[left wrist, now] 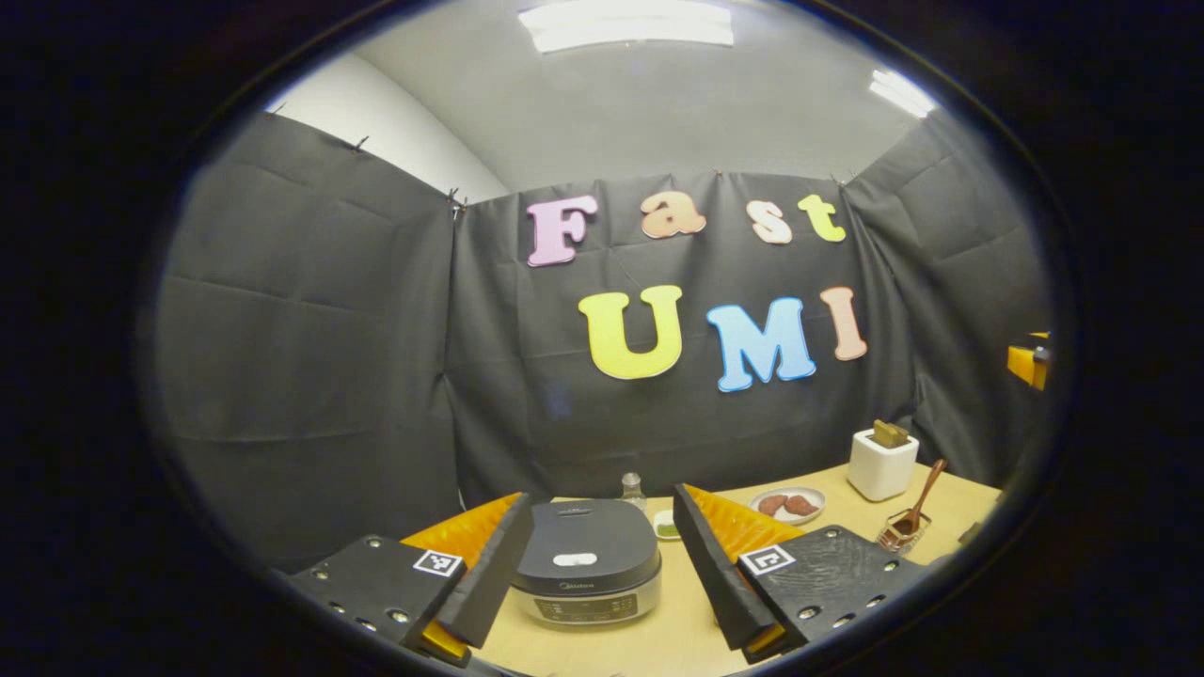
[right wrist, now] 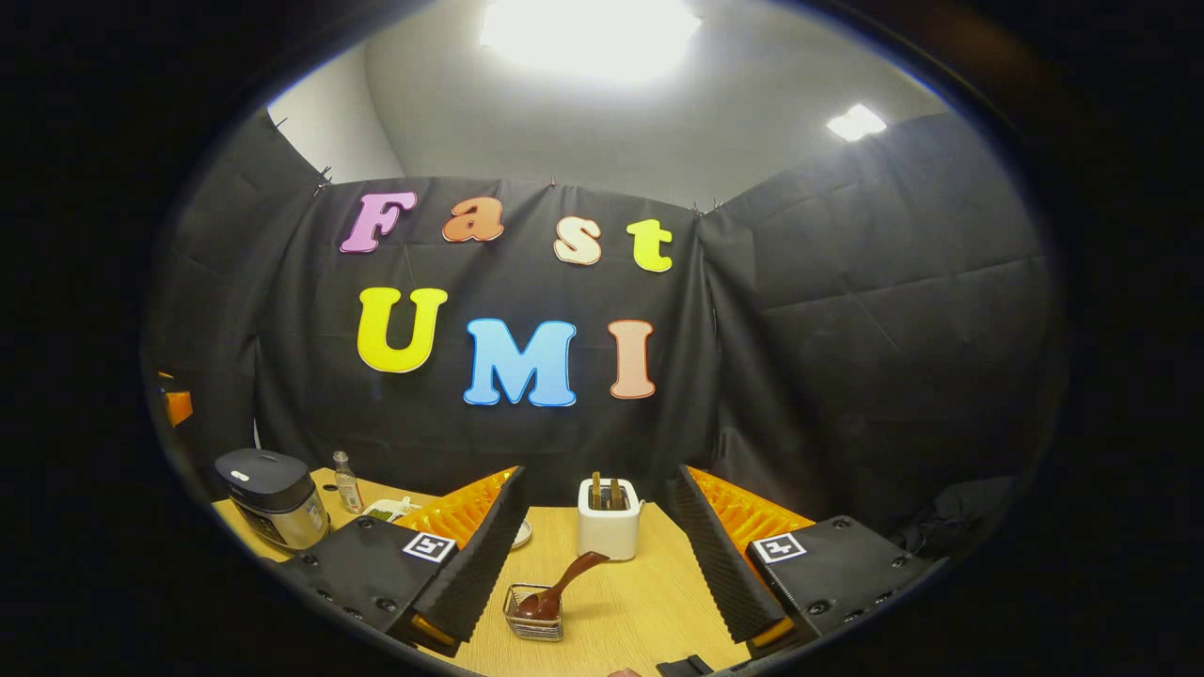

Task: Close the left gripper, press the button to open the rice cooker; take a wooden spoon from the chopstick holder with the right hand, scoop a spoonful of rice and pour it into the rice cooker, then put the wooden spoon back into the chopstick holder.

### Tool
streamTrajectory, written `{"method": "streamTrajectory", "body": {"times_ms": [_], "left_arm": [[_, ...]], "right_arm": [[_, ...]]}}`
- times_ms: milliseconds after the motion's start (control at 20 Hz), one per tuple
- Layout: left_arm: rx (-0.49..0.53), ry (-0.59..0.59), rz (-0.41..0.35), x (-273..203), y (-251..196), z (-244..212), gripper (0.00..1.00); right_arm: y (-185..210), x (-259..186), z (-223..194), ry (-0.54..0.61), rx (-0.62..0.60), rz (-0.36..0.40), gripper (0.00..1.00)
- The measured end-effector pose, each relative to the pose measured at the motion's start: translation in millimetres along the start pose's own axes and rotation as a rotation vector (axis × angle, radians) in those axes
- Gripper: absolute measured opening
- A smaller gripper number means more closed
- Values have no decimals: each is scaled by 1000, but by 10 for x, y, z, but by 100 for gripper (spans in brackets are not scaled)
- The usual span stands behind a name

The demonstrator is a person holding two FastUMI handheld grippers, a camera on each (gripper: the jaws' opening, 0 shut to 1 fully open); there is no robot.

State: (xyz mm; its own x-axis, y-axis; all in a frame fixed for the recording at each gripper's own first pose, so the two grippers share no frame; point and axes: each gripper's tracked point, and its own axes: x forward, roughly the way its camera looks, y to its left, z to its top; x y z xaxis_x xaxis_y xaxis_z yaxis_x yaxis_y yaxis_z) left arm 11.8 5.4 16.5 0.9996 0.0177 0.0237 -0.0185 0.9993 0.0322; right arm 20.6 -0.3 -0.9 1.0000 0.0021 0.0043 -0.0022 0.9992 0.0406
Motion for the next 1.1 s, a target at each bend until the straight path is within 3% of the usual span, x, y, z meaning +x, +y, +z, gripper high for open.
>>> {"method": "streamTrajectory", "body": {"times_ms": [450,550,650,800,1100], "left_arm": [[-21,17,10,52,23,0,91],[-27,18,6,53,-3,12,79],[-25,16,3,62,-27,19,78],[-10,28,7,46,-37,8,51],[-44,50,-42,6,-217,-18,37]], "right_arm": [[-28,56,-11,2,5,5,99],[-31,75,-28,5,10,6,97],[-38,105,-31,5,11,9,99],[-62,98,-32,0,13,14,99],[-137,87,-55,0,12,27,99]]}}
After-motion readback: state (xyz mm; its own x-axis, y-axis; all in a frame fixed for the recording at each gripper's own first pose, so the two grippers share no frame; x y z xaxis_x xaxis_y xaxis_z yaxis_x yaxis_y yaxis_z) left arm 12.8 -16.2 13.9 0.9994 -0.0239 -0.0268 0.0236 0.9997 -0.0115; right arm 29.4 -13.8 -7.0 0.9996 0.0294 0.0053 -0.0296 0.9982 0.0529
